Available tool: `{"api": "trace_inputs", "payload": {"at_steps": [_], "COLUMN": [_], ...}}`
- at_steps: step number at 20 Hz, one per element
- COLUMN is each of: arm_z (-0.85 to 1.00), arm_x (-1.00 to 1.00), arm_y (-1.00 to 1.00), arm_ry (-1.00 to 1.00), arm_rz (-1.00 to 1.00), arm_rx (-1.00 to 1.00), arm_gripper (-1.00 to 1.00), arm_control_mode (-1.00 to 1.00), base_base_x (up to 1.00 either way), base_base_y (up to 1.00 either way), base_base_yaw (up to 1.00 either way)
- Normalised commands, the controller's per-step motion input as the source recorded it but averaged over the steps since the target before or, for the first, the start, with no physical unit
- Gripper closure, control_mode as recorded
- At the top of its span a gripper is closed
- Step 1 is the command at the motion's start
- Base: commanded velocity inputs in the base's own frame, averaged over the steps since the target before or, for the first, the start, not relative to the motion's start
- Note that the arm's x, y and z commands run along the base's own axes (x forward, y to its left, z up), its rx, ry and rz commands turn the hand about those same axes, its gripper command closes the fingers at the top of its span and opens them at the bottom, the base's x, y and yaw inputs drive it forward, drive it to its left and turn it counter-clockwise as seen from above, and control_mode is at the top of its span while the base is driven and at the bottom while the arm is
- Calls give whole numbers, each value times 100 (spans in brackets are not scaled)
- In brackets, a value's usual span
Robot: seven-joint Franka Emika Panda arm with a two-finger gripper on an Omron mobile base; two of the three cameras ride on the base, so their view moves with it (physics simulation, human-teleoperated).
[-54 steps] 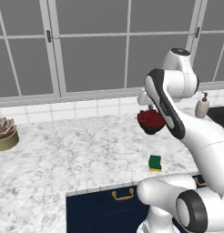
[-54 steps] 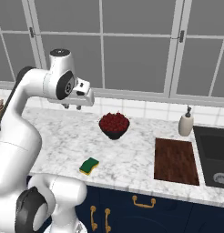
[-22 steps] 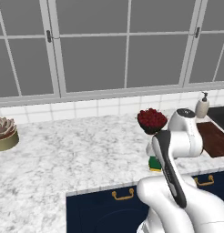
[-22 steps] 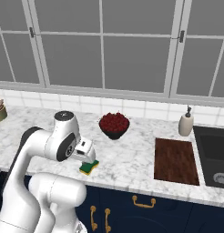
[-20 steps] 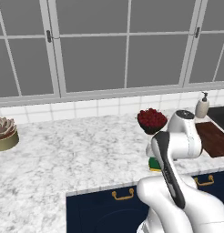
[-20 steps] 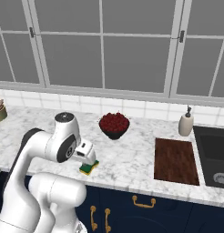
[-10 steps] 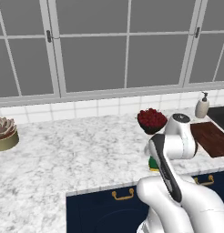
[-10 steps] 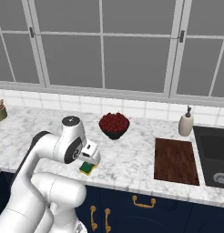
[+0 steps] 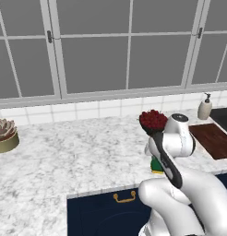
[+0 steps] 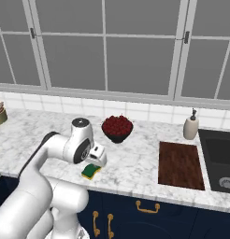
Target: Pick up the sponge from the counter and clean the cutting board by briefly scrubbing or pressing down on the cutting board. Once finished, release the sponge.
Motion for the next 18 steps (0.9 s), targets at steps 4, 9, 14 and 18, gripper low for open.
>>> {"api": "trace_inputs", "payload": {"at_steps": [4, 9, 14, 18], "arm_z": [-56, -54, -70, -74], "arm_x": [0, 1, 2, 4], "arm_y": [0, 1, 33, 46], "arm_ry": [0, 0, 3, 3], "arm_rz": [0, 0, 0, 0], "arm_rx": [2, 1, 0, 0], "arm_gripper": [-100, -100, -100, -100], "arm_control_mode": [-100, -100, -100, -100], "base_base_x": [0, 0, 0, 0], "base_base_y": [0, 0, 0, 0], "base_base_yaw": [0, 0, 0, 0]}}
